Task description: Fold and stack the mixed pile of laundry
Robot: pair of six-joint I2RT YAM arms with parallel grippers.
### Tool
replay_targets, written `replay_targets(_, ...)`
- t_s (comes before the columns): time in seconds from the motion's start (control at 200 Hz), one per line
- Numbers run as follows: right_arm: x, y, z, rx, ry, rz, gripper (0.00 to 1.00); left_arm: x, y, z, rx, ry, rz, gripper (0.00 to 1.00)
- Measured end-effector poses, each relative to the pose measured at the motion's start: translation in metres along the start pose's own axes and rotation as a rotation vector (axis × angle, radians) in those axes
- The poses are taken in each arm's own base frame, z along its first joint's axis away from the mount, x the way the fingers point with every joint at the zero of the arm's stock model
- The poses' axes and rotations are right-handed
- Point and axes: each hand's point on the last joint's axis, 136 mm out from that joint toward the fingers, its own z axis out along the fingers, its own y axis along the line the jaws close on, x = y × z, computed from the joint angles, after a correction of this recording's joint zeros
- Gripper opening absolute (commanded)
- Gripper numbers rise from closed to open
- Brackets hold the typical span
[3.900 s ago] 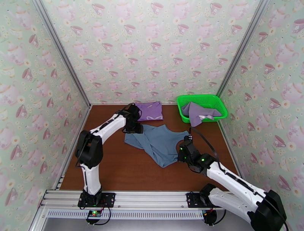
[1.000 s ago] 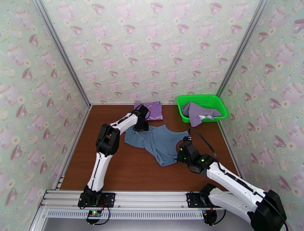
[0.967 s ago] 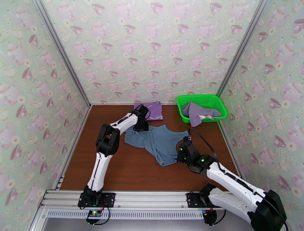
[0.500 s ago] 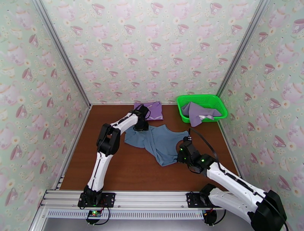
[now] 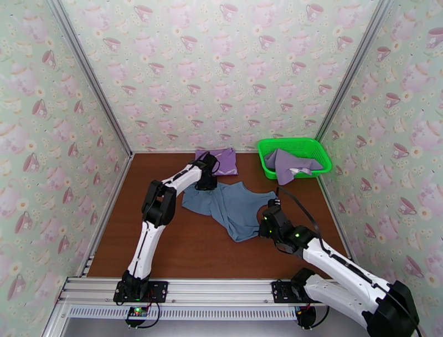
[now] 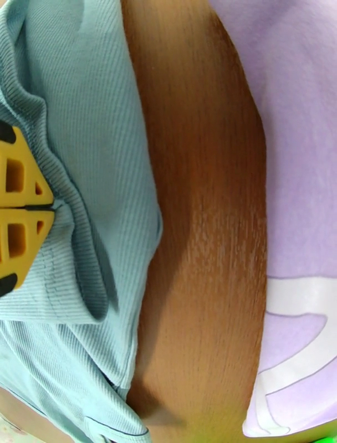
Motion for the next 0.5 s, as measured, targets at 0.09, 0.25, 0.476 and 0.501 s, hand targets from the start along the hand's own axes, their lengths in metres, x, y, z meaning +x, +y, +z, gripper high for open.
replay_targets(0.09,0.0,0.0,0.0,0.0,0.001,-0.001,0.0,-0.001,-0.001,-0.01,-0.007,-0.012,0.01,0.02)
replay_targets(0.25,0.001,0.0,0.002,0.004,0.008,-0.003,0.0,-0.014,-0.014,-0.073,0.005,-0.107,0.047,0.04)
replay_targets(0.476,0.002,0.0,0.002,0.004,0.011,-0.007,0.0,-0.022,-0.027,-0.214,0.054,-0.342,0.092,0.04)
replay_targets(0.501,0.001,0.0,0.002,0.007,0.011,-0.008,0.0,-0.019,-0.026,-0.226,0.057,-0.359,0.096,0.04)
